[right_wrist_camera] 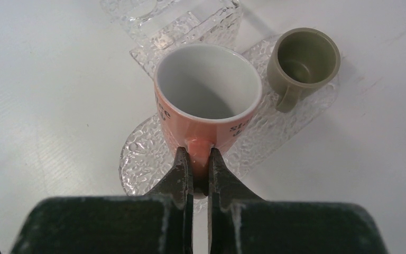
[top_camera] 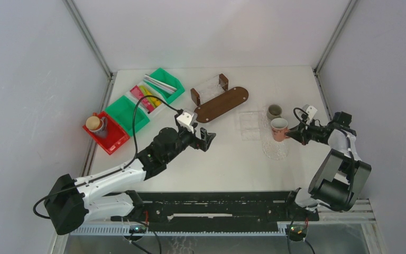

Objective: Prepare toiletry sets of a toothbrush and toothpaste on the tray
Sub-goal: Place the cup on the tray.

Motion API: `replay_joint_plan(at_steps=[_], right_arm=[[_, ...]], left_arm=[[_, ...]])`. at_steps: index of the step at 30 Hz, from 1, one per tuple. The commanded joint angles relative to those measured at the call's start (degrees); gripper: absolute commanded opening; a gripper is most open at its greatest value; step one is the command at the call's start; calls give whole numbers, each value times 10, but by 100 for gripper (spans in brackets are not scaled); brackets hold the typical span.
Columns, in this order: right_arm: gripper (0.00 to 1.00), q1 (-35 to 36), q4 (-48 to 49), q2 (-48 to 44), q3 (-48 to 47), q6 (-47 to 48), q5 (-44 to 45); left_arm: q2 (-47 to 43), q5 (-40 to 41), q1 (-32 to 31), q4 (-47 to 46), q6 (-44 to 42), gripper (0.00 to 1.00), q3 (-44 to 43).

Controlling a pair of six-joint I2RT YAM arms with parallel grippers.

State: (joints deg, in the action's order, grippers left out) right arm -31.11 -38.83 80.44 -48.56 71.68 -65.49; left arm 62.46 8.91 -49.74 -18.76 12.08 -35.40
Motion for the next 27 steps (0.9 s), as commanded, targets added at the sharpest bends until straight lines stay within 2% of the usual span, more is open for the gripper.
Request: replay_joint_plan(at_steps=[1,14,27], right_arm=[[0,-3,18,-17,5,28,-30],[0,3,2,18,12,72,-21],[6,7,-7,34,24,112,-11]], left_arm=[[-15,-1,2,-26,5,94,8],[-15,-1,2,-27,5,94,9],[-13,-3,2,-27,5,94,8]])
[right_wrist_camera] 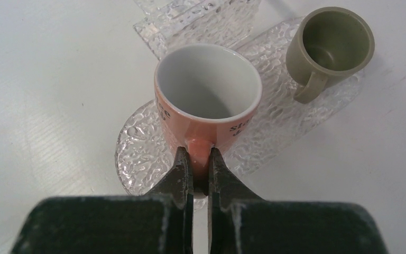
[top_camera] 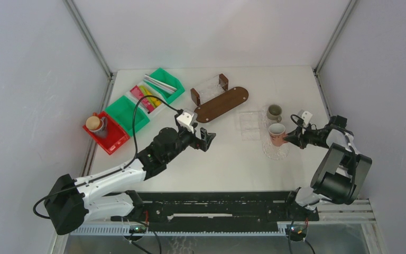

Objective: Prepare toiletry sets of a toothbrush and toothpaste on the tray
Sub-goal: Place the cup on the tray.

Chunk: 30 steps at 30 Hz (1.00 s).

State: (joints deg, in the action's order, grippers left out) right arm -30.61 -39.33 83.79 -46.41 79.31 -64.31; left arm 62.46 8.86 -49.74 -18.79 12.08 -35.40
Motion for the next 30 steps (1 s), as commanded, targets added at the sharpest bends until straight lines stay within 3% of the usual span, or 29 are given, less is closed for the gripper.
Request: replay_joint_plan(at_steps=[1,30], right_arm=[[6,1,-3,1,4,43,-23],[38,-26,-52,13,6,123,-23]], left_arm=[[-13,-2,2,-27,5,94,8],[-13,-4,2,-27,5,94,8]])
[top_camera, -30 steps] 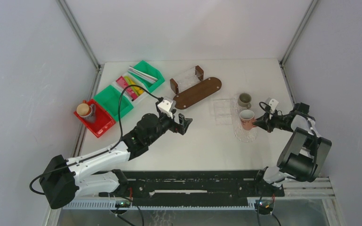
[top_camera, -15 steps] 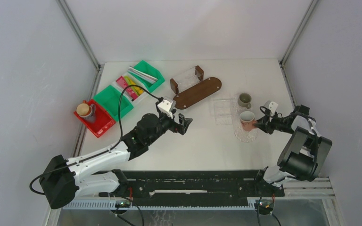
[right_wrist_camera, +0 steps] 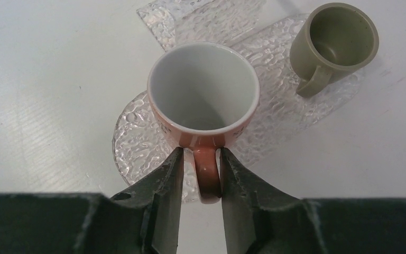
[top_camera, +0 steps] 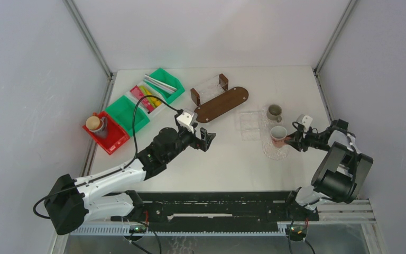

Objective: Prepare toiletry sets of a toothbrush and toothpaste on the tray
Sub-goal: Place the cup on the tray.

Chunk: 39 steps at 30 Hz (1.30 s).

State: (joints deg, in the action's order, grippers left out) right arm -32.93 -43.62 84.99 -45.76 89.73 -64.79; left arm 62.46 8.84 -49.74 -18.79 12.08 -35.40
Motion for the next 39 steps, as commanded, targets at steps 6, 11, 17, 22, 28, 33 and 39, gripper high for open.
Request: replay_joint_plan(at_steps=[6,11,17,22,28,33,39], right_arm=[[54,-4,-22,-2,0,36,-14],[66,-5,-27,-6,0,40,-10],[76,-7,-31,-13,0,39,-2],[79,-11,-23,-23,0,21,1],[86,-15,-22,-41,0,6,-3],[89,-14,-16,-62,0,-12,-6],[90,-15,-27,-88,0,-8,-20]], left_arm=[[-13,-4,2,-27,4,94,8],[-13,-4,1,-27,4,95,8],[-13,-5,1,-27,4,95,8],[-14,-4,2,-27,4,95,9],[-15,-4,2,-29,4,95,10],[-15,-3,2,-29,5,95,11],[-14,-3,2,-29,5,95,10]])
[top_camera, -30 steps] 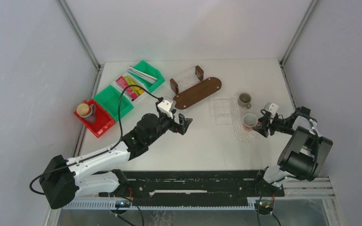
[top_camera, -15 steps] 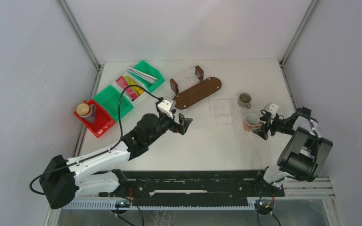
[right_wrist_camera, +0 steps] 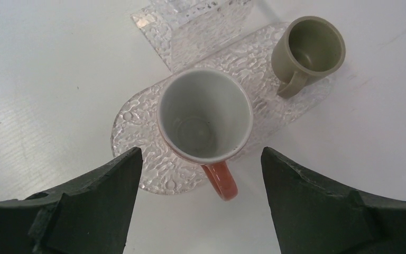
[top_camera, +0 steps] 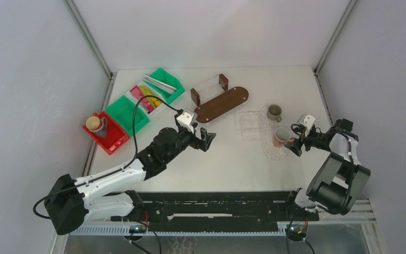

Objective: Prepare toiletry sets of a toothbrush and toothpaste on the tray
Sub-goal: Place the cup on the tray.

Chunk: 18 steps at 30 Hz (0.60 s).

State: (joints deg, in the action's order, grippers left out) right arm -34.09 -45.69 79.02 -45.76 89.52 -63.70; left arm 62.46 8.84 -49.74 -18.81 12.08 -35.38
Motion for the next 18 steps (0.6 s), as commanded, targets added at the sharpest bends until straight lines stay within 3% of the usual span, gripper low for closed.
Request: replay_joint_plan(at_steps=[1,12,15,18], right_arm=[[90,-3,-8,-32,0,-7,-33],[89,7,-50,-74,-27,-32,-59],[89,31,-7,-107,-28,-114,-40],[89,85,85,-150,-28,-300,21]], left_arm=[[-14,-3,2,-29,5,95,9],[-10,-3,2,-25,4,95,6],[-8,-4,2,-22,5,95,3],[-5,-4,2,-18,4,95,-1]])
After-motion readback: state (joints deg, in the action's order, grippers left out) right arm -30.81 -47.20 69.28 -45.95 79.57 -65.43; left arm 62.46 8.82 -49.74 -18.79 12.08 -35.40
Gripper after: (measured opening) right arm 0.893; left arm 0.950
